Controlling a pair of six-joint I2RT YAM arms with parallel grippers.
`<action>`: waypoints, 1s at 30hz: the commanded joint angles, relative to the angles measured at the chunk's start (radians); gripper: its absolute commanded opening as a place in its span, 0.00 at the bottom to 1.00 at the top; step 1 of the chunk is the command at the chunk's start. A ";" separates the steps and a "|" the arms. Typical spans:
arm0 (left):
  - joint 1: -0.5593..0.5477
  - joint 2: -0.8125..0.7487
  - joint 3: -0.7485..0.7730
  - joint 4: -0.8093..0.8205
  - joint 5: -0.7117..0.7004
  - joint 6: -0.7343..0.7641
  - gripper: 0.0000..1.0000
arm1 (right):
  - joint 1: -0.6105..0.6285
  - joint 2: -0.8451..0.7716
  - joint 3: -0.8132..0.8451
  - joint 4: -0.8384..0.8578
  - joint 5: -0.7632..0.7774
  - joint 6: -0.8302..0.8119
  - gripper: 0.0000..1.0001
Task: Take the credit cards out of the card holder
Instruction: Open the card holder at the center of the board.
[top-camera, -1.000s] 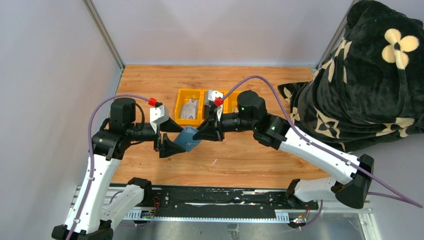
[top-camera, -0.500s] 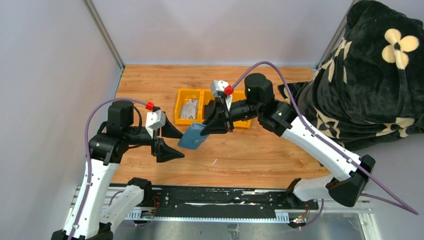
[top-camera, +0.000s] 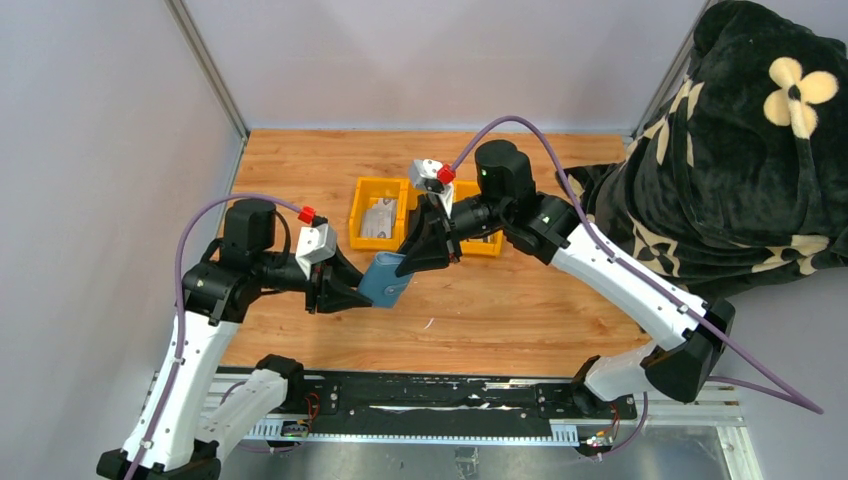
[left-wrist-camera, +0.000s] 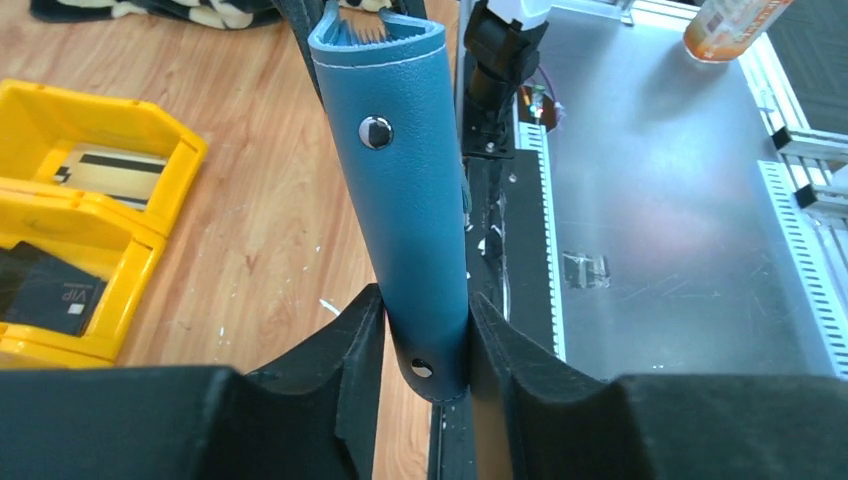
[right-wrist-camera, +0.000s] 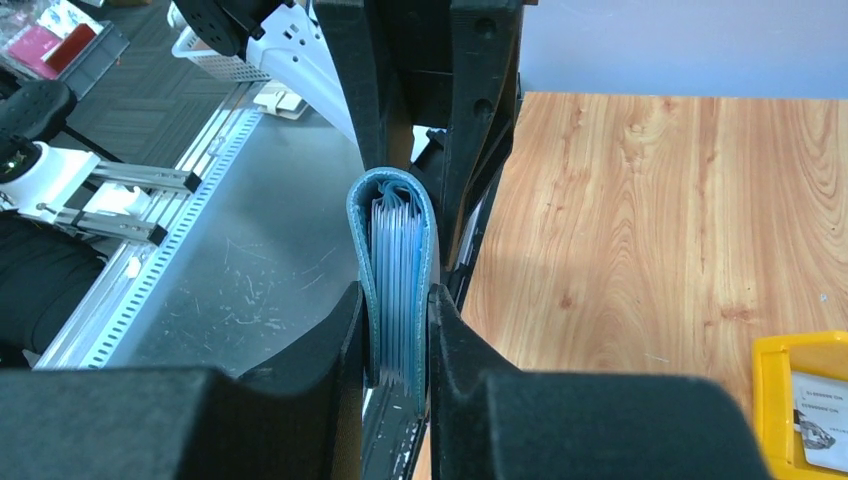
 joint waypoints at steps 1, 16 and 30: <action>-0.016 -0.003 0.003 -0.013 -0.060 0.063 0.31 | 0.018 -0.007 0.037 0.133 -0.040 0.085 0.01; -0.016 0.004 0.055 -0.004 -0.172 0.061 0.00 | 0.068 -0.113 -0.221 0.456 0.176 0.312 0.56; -0.016 -0.119 -0.058 0.427 -0.230 -0.478 0.00 | 0.065 -0.211 -0.493 0.768 0.703 0.602 0.76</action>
